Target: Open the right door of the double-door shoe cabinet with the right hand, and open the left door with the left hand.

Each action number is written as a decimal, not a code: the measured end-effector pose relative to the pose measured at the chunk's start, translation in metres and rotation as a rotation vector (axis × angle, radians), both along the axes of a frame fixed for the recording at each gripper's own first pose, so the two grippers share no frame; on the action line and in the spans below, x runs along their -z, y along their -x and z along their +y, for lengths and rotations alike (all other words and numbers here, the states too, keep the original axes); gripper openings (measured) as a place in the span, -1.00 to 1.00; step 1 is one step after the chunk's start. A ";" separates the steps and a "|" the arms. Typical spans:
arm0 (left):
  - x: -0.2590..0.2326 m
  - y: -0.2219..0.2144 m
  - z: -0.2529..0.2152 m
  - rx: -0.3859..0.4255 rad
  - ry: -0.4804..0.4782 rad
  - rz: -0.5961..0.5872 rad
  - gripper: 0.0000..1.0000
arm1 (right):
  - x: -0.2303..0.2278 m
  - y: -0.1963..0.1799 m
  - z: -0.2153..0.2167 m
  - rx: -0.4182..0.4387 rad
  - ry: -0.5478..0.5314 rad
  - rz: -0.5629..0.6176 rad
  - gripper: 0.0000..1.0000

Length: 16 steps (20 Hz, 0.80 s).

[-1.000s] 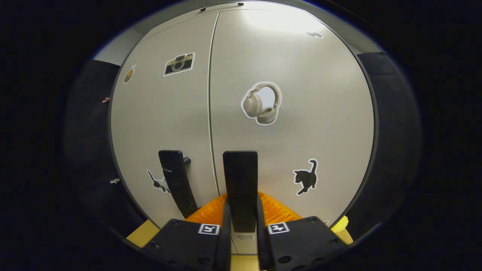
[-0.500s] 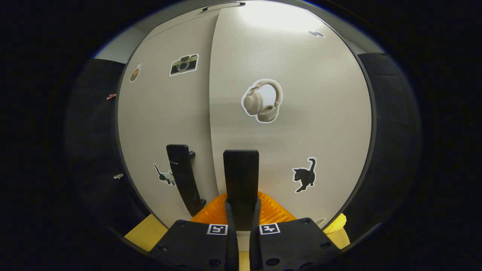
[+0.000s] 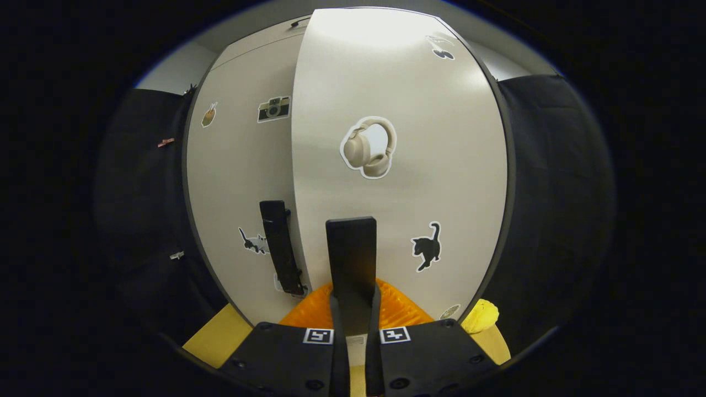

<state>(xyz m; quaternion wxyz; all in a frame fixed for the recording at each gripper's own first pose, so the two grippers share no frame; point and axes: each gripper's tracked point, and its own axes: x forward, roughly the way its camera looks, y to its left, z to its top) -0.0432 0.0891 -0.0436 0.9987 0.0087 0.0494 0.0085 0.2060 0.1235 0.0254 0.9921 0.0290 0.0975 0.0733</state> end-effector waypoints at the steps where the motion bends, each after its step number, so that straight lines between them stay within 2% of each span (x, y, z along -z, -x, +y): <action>1: -0.001 0.001 -0.006 0.009 0.000 0.001 0.90 | 0.000 0.001 -0.002 -0.005 0.003 -0.007 -0.70; 5: -0.002 0.004 -0.025 -0.044 -0.043 0.011 0.90 | -0.002 0.011 -0.007 -0.072 -0.021 -0.019 -0.70; 11: -0.012 0.014 -0.104 -0.086 0.034 -0.002 0.90 | -0.008 0.027 -0.016 -0.218 -0.042 -0.040 -0.70; 16: -0.013 0.026 -0.154 -0.139 0.035 -0.024 0.90 | -0.012 0.041 -0.036 -0.319 -0.071 -0.044 -0.70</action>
